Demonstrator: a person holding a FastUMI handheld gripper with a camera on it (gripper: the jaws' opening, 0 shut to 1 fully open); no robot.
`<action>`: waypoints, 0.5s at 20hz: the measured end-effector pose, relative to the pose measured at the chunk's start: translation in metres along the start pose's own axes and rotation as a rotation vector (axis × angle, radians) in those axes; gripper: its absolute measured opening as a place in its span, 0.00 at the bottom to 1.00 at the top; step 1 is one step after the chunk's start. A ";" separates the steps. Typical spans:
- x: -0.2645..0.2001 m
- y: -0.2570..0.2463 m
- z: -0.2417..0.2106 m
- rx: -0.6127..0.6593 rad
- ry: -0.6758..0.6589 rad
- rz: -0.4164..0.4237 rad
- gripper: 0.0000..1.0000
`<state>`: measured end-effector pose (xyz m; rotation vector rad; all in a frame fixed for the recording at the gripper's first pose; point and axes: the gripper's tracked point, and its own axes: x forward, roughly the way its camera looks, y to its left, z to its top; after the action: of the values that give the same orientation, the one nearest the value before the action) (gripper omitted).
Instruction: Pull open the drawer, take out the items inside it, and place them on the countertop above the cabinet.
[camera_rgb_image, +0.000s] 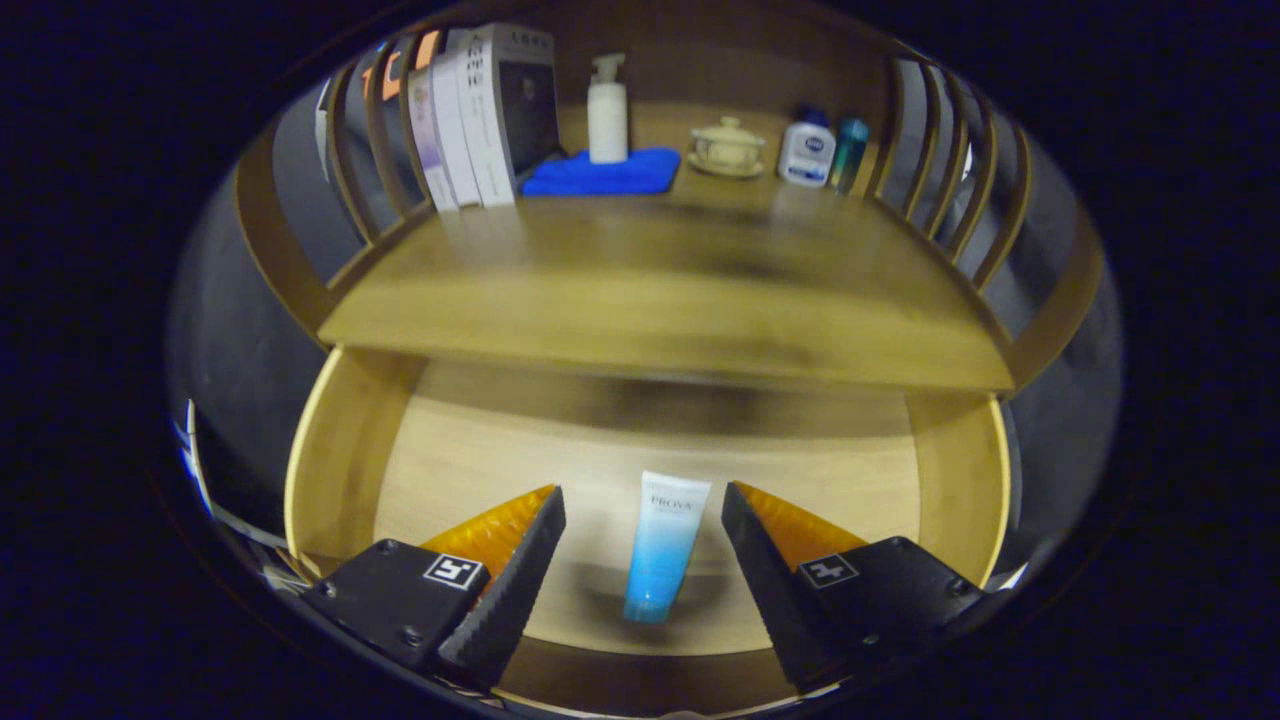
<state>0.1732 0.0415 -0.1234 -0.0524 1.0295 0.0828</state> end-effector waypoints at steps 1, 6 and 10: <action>0.009 0.000 -0.009 0.013 0.040 0.001 0.99; 0.026 0.002 -0.028 0.036 0.177 -0.017 0.94; 0.025 0.010 -0.030 0.059 0.236 -0.012 0.85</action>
<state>0.1590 0.0505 -0.1605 -0.0146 1.2665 0.0356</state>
